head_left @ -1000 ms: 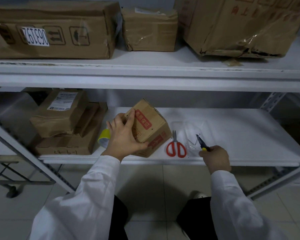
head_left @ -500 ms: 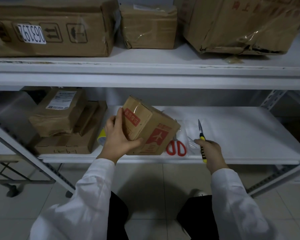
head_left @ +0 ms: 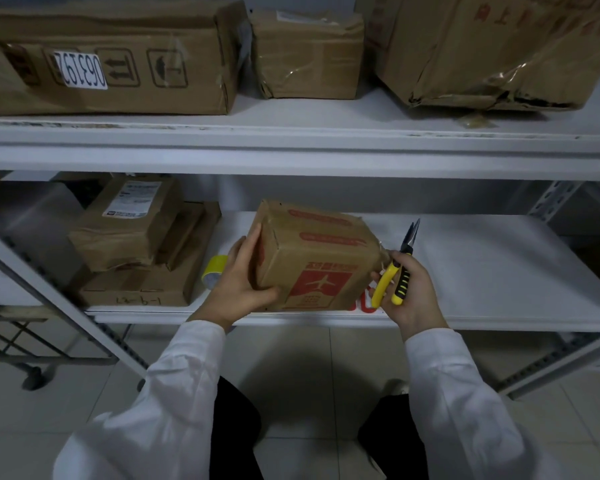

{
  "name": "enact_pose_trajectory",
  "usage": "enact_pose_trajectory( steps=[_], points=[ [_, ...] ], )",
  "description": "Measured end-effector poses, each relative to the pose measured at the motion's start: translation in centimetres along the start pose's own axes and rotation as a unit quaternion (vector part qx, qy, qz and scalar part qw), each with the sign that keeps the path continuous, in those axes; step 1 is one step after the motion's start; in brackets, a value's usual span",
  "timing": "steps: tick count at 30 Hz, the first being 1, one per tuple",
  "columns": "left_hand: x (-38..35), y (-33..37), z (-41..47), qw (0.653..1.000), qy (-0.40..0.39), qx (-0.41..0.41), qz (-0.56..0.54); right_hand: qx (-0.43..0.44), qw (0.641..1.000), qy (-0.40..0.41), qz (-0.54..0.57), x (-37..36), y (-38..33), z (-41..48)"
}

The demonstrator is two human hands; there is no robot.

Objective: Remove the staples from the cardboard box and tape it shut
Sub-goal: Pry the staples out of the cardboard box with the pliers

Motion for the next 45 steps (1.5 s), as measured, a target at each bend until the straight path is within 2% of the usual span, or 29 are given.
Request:
enact_pose_trajectory(
  steps=[5, 10, 13, 17, 21, 25, 27, 30, 36, 40, 45],
  points=[
    [-0.7, 1.9, 0.9, 0.993, 0.057, 0.057, -0.083, 0.007, 1.0, 0.006, -0.013, -0.5, 0.5, -0.1],
    [-2.1, 1.7, 1.8, 0.949, 0.106, 0.183, -0.234, 0.029, 0.999, 0.029, -0.027, -0.3, 1.0, -0.4],
    [-2.7, 0.9, 2.3, 0.939, 0.118, 0.164, -0.278, 0.04, 0.999, 0.032, -0.019, -0.3, 1.0, -0.7],
    [-3.4, 0.5, 2.2, 0.909, 0.213, 0.164, -0.319, 0.042, 0.999, 0.014, 0.018, -0.7, 0.9, -0.7],
    [-4.1, 0.3, 2.6, 0.891, 0.24, 0.154, -0.352, 0.049, 0.997, -0.004, 0.052, -1.2, 1.0, -0.7],
    [-4.3, 0.1, 2.6, 0.88, 0.227, 0.173, -0.379, 0.058, 0.997, -0.009, 0.045, -1.5, 1.3, -0.9],
    [-4.0, 0.1, 2.8, 0.882, 0.251, 0.151, -0.369, 0.057, 0.998, -0.003, 0.019, -1.5, 1.5, -1.0],
    [-3.5, 0.8, 2.9, 0.905, 0.259, 0.12, -0.317, 0.022, 1.0, 0.007, -0.013, -1.5, 2.0, -1.1],
    [-1.8, 1.3, 3.6, 0.939, 0.303, 0.111, -0.121, -0.075, 0.996, 0.003, -0.052, -0.6, 5.3, -0.4],
    [-1.7, 1.7, 4.4, 0.958, 0.272, 0.089, -0.019, -0.117, 0.992, -0.006, -0.055, -0.3, 7.1, -0.6],
    [-2.9, 1.0, 5.1, 0.97, 0.232, 0.05, 0.041, -0.156, 0.984, 0.0, -0.08, 0.9, 8.4, 0.0]
  ],
)
Point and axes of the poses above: each hand's wrist, its own z-axis towards the middle knuckle, its own x-axis out of the back of the hand, y = z × x, the point moved 2 cm from there along z, towards the middle knuckle, and after that the axes turned 5 degrees about -x, right-handed, at the moved point
